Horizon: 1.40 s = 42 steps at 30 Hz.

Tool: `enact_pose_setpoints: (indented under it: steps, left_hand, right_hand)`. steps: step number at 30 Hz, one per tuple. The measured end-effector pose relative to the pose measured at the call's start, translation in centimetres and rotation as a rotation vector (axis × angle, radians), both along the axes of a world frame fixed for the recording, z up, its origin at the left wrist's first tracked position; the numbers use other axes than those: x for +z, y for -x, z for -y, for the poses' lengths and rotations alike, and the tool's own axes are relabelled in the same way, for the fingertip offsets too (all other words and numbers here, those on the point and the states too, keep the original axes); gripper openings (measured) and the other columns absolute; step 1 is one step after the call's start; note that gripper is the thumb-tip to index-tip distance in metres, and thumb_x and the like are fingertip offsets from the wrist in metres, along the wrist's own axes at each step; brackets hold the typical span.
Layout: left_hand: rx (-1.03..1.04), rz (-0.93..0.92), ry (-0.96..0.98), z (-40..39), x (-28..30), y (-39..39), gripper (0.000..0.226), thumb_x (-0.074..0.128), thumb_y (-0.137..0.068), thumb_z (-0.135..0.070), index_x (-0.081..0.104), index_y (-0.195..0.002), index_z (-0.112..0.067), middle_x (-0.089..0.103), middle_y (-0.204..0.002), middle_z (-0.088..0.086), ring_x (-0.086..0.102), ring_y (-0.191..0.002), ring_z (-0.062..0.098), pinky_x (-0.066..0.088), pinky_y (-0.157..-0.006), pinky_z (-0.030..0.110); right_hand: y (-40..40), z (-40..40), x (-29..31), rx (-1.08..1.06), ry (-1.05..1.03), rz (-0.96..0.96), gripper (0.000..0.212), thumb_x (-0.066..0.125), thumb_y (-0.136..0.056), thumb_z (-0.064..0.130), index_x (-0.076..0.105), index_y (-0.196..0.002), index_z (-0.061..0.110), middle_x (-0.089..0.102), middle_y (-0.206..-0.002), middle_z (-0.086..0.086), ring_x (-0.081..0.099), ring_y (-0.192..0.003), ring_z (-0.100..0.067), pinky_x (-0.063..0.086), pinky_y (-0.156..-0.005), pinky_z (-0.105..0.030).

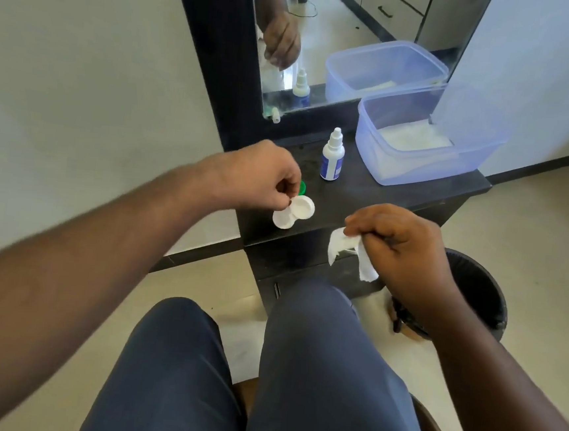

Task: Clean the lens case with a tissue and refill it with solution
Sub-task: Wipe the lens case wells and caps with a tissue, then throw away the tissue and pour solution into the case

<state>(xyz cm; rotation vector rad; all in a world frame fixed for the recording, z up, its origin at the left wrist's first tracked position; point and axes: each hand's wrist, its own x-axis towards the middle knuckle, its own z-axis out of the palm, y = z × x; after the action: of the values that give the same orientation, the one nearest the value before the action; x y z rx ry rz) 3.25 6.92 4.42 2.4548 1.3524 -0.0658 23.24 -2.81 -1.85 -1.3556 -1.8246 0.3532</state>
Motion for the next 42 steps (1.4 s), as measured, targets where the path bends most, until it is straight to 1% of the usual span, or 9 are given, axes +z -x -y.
enact_pose_setpoints:
  steps: [5, 11, 18, 21, 26, 31, 34, 38, 42]
  left_hand:
    - [-0.100, -0.213, 0.091, -3.3, 0.2, -1.5, 0.006, 0.067, -0.083, -0.014, 0.071, -0.087, -0.018, 0.068, -0.083, -0.003, 0.066, -0.069, 0.012, 0.055, -0.057, 0.019]
    - [-0.108, -0.263, 0.132, -4.5, -0.2, -2.6, 0.009, 0.067, -0.085, -0.016, 0.072, -0.091, -0.018, 0.069, -0.084, -0.005, 0.062, -0.063, 0.005, 0.051, -0.051, 0.012]
    - [-0.115, -0.161, 0.077, -3.8, 1.0, -2.5, 0.007, 0.069, -0.081, -0.014, 0.073, -0.083, -0.020, 0.070, -0.079, -0.010, 0.065, -0.071, 0.005, 0.057, -0.068, 0.025]
    - [-0.178, -0.076, 0.042, -1.7, 1.4, -4.0, 0.008, 0.069, -0.079, -0.016, 0.072, -0.077, -0.023, 0.067, -0.071, -0.013, 0.063, -0.068, 0.002, 0.051, -0.065, 0.020]
    - [-0.279, 0.123, -0.013, 1.6, -1.7, -10.3, 0.011, 0.061, -0.082, -0.018, 0.071, -0.084, -0.020, 0.069, -0.081, -0.008, 0.062, -0.076, 0.011, 0.052, -0.075, 0.033]
    - [-0.379, 0.211, -0.167, 2.2, -6.9, -17.6, 0.020, 0.050, -0.090, -0.018, 0.068, -0.087, -0.010, 0.064, -0.084, 0.005, 0.060, -0.079, 0.024, 0.052, -0.071, 0.043]
    - [-0.466, 0.232, -0.287, 1.8, -9.6, -21.1, 0.018, 0.052, -0.092, -0.015, 0.068, -0.091, -0.007, 0.061, -0.086, 0.006, 0.057, -0.080, 0.021, 0.054, -0.069, 0.039]
    - [-0.600, 0.167, -0.391, 0.7, -12.5, -25.2, 0.013, 0.057, -0.088, -0.012, 0.066, -0.098, -0.012, 0.060, -0.096, 0.003, 0.055, -0.092, 0.018, 0.051, -0.080, 0.028]
    - [-0.662, 0.050, -0.418, -1.3, -14.6, -28.1, 0.020, 0.058, -0.085, -0.005, 0.065, -0.104, -0.010, 0.061, -0.107, 0.007, 0.054, -0.104, 0.022, 0.047, -0.092, 0.030]
  right_hand:
    - [-0.2, -0.2, -1.8, -0.011, 0.002, -0.009, 0.024, 0.057, -0.078, -0.008, 0.075, -0.082, 0.008, 0.064, -0.092, 0.007, 0.061, -0.083, 0.001, 0.042, -0.083, -0.001]
    - [-0.9, -0.7, -2.7, -0.014, 0.011, 0.004, 0.025, 0.053, -0.078, -0.002, 0.075, -0.081, 0.009, 0.061, -0.091, 0.011, 0.056, -0.083, 0.009, 0.041, -0.083, 0.001]
    - [-3.1, -1.2, -3.0, -0.036, -0.006, -0.014, 0.021, 0.059, -0.079, -0.006, 0.075, -0.084, 0.007, 0.066, -0.094, 0.005, 0.056, -0.088, 0.009, 0.045, -0.082, -0.003]
    - [-4.6, -0.9, -3.2, -0.071, 0.007, -0.004, 0.022, 0.061, -0.079, -0.010, 0.074, -0.085, 0.007, 0.066, -0.095, 0.005, 0.061, -0.084, 0.004, 0.045, -0.082, -0.004]
    - [-8.7, -0.4, -4.0, -0.159, 0.013, -0.033, 0.021, 0.058, -0.078, -0.004, 0.075, -0.083, 0.008, 0.069, -0.093, 0.003, 0.061, -0.090, -0.004, 0.047, -0.084, -0.008]
    - [-15.2, 0.1, -7.4, -0.325, 0.162, -0.091, 0.026, 0.060, -0.078, -0.010, 0.075, -0.086, 0.010, 0.071, -0.092, 0.005, 0.064, -0.088, -0.005, 0.048, -0.084, -0.011]
    - [-19.1, 0.1, -10.7, -0.447, 0.272, -0.200, 0.024, 0.060, -0.081, -0.007, 0.075, -0.088, 0.011, 0.073, -0.093, 0.000, 0.066, -0.084, -0.007, 0.049, -0.080, -0.013]
    - [-23.0, -0.3, -15.6, -0.558, 0.409, -0.131, 0.017, 0.062, -0.084, 0.002, 0.075, -0.091, 0.012, 0.072, -0.088, -0.002, 0.067, -0.080, -0.017, 0.054, -0.079, -0.033]
    - [-25.8, -0.8, -19.2, -0.602, 0.555, -0.067, 0.018, 0.058, -0.087, 0.007, 0.074, -0.095, 0.012, 0.073, -0.096, -0.003, 0.067, -0.082, -0.020, 0.054, -0.077, -0.034]
